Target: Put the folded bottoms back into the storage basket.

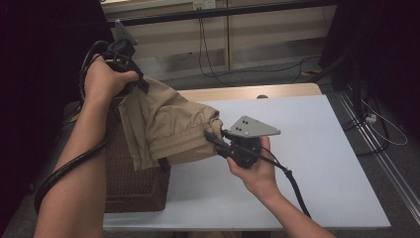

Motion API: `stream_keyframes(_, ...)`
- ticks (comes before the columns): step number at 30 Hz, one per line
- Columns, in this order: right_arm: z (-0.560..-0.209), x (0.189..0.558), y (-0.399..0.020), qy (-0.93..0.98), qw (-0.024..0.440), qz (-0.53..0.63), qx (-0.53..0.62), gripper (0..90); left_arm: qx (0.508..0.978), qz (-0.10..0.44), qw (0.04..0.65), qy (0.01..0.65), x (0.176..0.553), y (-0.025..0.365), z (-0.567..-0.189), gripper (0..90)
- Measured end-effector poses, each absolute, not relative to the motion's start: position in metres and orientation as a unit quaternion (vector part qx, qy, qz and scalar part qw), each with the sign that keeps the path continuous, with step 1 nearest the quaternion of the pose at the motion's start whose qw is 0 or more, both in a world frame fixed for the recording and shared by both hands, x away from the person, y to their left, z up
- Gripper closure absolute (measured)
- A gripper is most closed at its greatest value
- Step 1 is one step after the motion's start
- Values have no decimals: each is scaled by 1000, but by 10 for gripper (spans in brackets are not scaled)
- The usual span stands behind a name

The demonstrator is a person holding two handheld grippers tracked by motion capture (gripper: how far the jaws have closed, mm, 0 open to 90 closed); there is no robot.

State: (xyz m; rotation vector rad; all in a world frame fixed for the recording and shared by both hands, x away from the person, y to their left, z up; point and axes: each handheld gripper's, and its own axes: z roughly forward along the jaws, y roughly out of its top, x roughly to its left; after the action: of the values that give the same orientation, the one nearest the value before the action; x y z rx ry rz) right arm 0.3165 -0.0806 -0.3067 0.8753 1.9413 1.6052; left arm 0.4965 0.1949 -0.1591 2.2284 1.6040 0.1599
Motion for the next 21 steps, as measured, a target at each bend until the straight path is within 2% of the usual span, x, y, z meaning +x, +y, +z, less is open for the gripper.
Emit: stream_keyframes(21,-309,321,-58,708,222,592,314,771,787,71,192,582,495,217,-157,872)
